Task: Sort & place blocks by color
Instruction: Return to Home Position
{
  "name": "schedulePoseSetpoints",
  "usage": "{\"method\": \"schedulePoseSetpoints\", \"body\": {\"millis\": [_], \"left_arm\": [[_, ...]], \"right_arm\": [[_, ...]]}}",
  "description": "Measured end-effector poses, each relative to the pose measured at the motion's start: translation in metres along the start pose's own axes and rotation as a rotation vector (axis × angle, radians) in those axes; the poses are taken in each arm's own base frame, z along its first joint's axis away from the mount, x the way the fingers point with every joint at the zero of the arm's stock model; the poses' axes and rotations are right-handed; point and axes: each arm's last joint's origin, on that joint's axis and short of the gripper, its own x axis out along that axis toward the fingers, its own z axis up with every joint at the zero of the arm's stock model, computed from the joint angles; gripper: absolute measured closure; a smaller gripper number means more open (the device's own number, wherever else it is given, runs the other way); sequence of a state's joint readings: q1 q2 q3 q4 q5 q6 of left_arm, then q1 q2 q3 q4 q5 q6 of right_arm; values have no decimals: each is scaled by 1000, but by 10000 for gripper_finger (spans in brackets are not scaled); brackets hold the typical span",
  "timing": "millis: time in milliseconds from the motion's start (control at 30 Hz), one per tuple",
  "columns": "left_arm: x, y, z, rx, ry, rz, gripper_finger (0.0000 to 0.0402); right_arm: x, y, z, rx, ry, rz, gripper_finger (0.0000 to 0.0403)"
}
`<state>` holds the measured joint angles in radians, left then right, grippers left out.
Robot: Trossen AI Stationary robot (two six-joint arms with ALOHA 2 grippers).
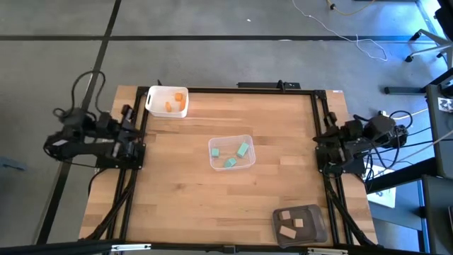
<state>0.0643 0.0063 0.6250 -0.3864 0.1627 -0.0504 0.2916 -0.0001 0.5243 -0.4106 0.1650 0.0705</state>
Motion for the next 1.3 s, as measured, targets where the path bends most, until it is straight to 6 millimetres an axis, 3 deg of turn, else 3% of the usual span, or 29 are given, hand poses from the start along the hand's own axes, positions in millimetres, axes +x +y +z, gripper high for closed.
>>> {"method": "schedulePoseSetpoints", "body": {"millis": [267,500,900,1067,1300], "left_arm": [[28,7,-46,-20,-37,-13,401],[40,10,-80,-24,-56,-12,401],[47,15,-138,-63,-71,18,401],[47,16,-145,-52,-5,22,401],[47,15,-147,24,21,5,401]], "right_arm": [[7,1,-14,-31,50,7,403],[14,4,-18,-51,-29,90,403],[38,5,-72,-48,-2,116,403],[43,4,-96,-63,53,113,403],[48,2,-128,-227,79,115,403]]}}
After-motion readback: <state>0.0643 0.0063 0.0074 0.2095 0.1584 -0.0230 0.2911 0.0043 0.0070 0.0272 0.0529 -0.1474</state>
